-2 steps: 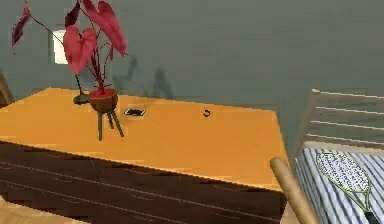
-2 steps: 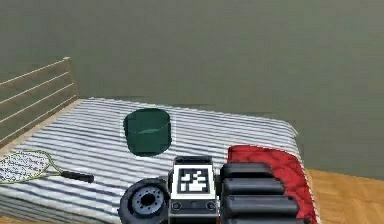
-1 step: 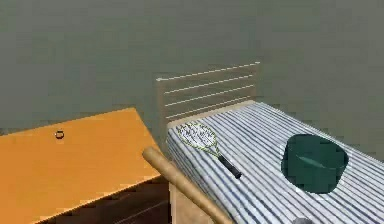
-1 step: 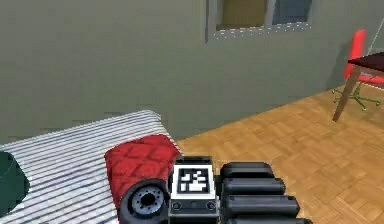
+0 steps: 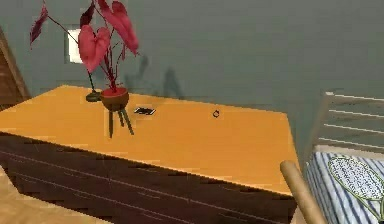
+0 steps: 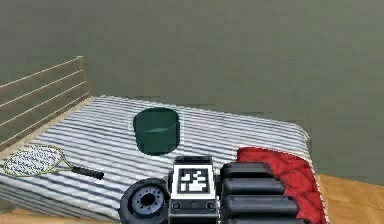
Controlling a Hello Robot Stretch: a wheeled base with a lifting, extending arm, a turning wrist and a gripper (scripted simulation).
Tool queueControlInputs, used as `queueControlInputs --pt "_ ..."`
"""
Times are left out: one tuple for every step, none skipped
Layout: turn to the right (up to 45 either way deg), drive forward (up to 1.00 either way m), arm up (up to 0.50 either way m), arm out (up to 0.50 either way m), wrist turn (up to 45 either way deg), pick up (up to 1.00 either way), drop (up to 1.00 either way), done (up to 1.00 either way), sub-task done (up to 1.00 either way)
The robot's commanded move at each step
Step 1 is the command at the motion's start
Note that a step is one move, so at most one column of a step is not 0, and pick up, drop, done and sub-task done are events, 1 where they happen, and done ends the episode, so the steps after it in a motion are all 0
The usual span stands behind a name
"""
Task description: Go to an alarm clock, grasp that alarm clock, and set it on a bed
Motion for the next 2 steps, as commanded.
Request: queueControlInputs --pt "-30.0 0.00 0.00 0.00 0.0 0.00 0.00 0.00 0.00" --pt "45.0 0.00 0.00 0.00 0.0 0.00 0.00 0.00 0.00"
